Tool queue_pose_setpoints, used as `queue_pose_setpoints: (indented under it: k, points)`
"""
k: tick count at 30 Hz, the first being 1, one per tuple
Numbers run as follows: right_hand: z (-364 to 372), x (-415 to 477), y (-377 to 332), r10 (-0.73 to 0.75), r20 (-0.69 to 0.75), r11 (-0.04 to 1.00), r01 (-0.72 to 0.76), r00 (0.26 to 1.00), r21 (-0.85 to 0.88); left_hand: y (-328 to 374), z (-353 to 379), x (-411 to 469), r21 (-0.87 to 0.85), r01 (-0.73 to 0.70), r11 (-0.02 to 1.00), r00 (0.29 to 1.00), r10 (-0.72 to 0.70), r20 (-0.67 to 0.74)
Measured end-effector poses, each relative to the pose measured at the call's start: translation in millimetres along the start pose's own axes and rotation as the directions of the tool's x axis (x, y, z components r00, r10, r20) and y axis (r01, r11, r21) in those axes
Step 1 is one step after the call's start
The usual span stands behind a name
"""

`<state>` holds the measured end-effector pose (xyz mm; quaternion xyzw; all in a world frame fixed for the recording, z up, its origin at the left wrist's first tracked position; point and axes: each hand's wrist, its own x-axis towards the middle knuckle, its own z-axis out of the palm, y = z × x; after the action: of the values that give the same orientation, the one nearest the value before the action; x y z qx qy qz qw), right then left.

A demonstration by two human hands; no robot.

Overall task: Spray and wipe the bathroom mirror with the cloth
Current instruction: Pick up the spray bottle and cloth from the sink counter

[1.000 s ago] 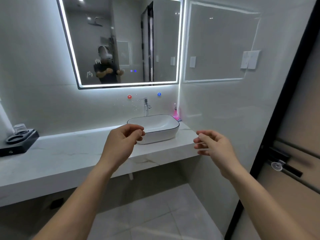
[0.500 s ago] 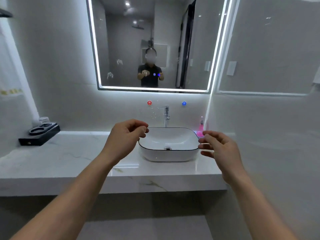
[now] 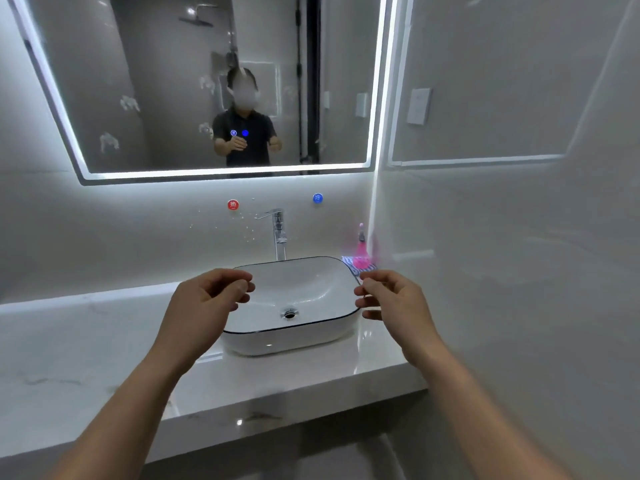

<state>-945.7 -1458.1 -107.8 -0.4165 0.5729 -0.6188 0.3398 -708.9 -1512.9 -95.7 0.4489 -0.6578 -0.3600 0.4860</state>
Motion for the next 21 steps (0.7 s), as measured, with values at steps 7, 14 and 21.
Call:
queue_pose_setpoints:
  k: [7, 14, 21]
  points:
    - [21.0, 125.6, -2.4, -0.022, -0.065, 0.999, 0.020, 0.998, -0.025, -22.2, 33.7, 131.2, -0.027, -0.016, 0.999, 0.998, 0.018, 0.056]
    - [26.6, 232.7, 29.5, 0.038, -0.180, 0.999, -0.041, 0.983, -0.012, -49.6, 84.2, 244.1, 0.027, -0.018, 0.999, 0.976, 0.012, 0.218]
    - [11.5, 328.3, 72.0, 0.070, -0.268, 0.993, -0.094, 0.961, -0.075, -80.8, 162.2, 329.6, 0.068, 0.018, 0.998, 0.937, -0.040, 0.346]
